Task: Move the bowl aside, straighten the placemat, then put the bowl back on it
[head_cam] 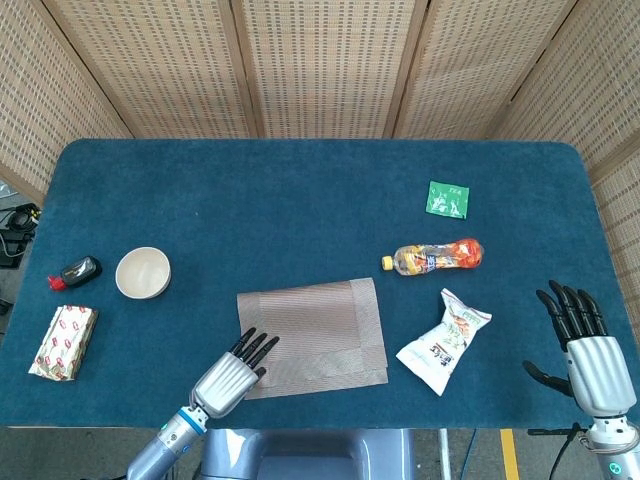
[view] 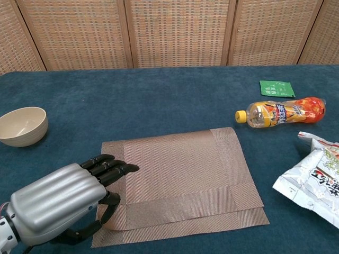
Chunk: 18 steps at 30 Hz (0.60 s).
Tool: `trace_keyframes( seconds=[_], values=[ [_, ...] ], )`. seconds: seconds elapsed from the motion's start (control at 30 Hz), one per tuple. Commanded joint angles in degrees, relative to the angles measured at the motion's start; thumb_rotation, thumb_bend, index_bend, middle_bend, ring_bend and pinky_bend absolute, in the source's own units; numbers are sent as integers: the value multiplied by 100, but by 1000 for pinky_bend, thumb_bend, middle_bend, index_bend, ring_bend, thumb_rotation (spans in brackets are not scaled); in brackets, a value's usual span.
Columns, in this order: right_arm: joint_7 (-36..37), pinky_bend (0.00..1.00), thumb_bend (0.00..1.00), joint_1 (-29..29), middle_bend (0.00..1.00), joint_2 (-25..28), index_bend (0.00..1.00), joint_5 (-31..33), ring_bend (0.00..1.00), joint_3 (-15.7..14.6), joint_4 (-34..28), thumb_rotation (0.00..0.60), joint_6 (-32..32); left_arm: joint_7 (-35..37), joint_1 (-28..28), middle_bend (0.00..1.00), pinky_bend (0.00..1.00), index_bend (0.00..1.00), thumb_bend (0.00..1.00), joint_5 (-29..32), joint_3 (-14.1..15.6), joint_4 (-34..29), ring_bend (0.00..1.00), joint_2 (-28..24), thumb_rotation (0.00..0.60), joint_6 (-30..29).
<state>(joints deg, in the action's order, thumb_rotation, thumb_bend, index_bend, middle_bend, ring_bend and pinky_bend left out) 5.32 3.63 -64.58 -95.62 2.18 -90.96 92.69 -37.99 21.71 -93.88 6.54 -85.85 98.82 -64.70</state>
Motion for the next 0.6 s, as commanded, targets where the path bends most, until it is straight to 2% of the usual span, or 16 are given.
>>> trace_keyframes(
  seconds=[0.03, 0.13, 0.23, 0.43, 0.6],
  values=[
    [-1, 0, 49, 1, 0, 0, 0, -1, 0, -1, -1, 600, -3, 32, 12, 0, 0, 601, 521, -6, -41, -86, 0, -54, 600, -43],
    [-10, 0, 49, 1, 0, -2, 0, -4, 0, -4, 0, 600, -7, 71, 47, 0, 0, 601, 521, -31, -144, -287, 0, -171, 600, -130],
    [-18, 0, 49, 3, 0, -4, 0, -2, 0, -5, 0, 600, -14, 77, 122, 0, 0, 601, 521, -27, -372, -550, 0, -342, 600, -240],
    [9, 0, 49, 15, 0, 1, 0, 79, 0, 38, 20, 600, -39, -67, 519, 0, 0, 601, 520, 574, -1343, -1286, 0, -992, 600, -54],
    [34, 0, 48, 50, 0, -6, 0, 213, 0, 84, 63, 600, -142, -148, 884, 0, 0, 600, 518, 1415, -2173, -1377, 0, -1380, 600, 208]
  ],
)
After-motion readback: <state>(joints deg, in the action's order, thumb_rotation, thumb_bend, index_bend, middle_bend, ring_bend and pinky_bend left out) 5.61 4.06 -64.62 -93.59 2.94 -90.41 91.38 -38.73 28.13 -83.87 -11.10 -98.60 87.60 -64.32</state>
